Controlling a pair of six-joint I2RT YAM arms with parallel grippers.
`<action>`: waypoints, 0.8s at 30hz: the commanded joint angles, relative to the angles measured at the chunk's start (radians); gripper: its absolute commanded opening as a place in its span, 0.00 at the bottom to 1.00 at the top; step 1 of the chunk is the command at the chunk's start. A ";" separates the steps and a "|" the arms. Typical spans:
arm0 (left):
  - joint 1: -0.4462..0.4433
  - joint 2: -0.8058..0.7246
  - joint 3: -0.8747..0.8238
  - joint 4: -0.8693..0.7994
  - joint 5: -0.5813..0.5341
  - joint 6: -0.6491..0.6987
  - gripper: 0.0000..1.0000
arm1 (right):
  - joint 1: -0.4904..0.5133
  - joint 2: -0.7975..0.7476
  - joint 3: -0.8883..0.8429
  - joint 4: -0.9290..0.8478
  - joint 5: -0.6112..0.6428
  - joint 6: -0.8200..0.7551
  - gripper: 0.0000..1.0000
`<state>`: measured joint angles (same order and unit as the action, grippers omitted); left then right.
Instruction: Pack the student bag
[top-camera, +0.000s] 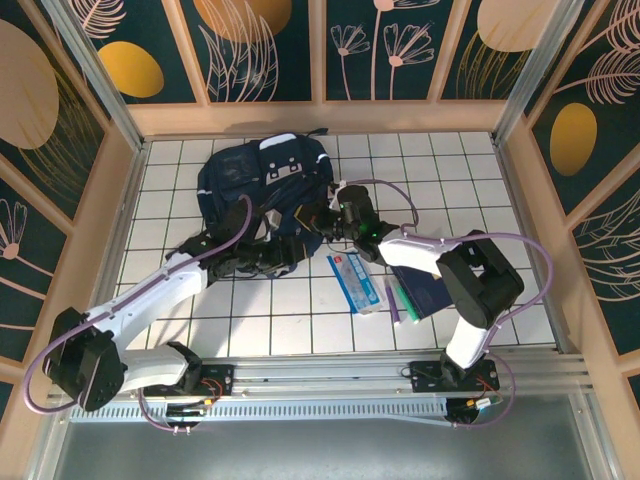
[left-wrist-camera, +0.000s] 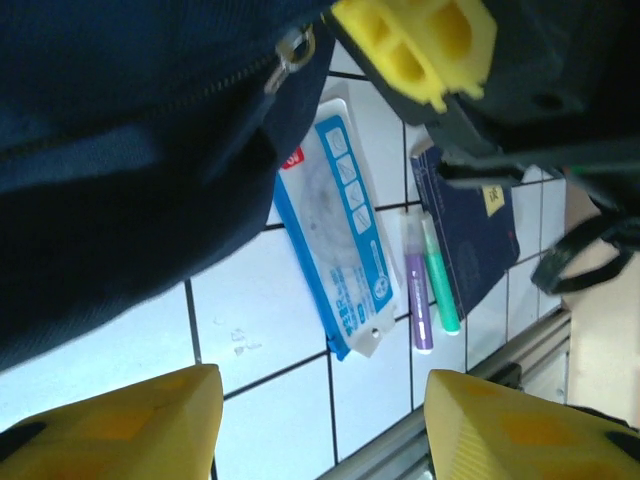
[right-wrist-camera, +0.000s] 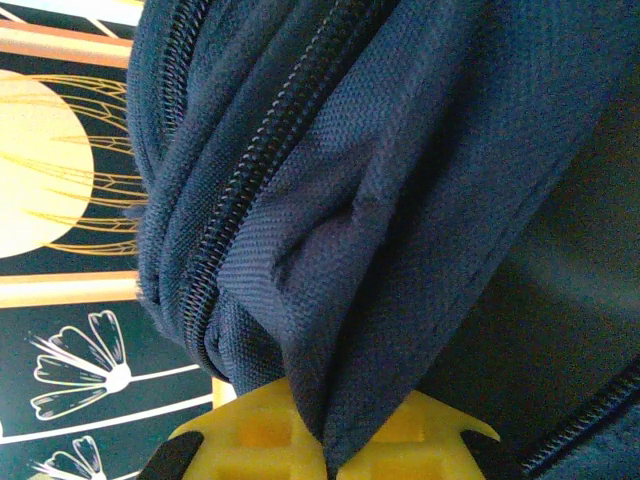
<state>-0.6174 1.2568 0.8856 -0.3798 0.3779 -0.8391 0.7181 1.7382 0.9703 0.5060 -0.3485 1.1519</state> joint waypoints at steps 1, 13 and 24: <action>0.003 0.039 0.066 0.014 -0.050 0.027 0.53 | 0.025 -0.018 0.054 0.020 0.027 -0.009 0.00; 0.005 0.119 0.153 -0.083 -0.277 0.180 0.37 | 0.030 -0.041 0.038 0.008 0.029 -0.017 0.00; 0.005 0.166 0.110 0.031 -0.103 0.170 0.34 | 0.032 -0.027 0.077 0.008 0.034 -0.003 0.00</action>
<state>-0.6155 1.4120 1.0061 -0.3782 0.2417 -0.6804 0.7406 1.7382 0.9859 0.4583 -0.3294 1.1515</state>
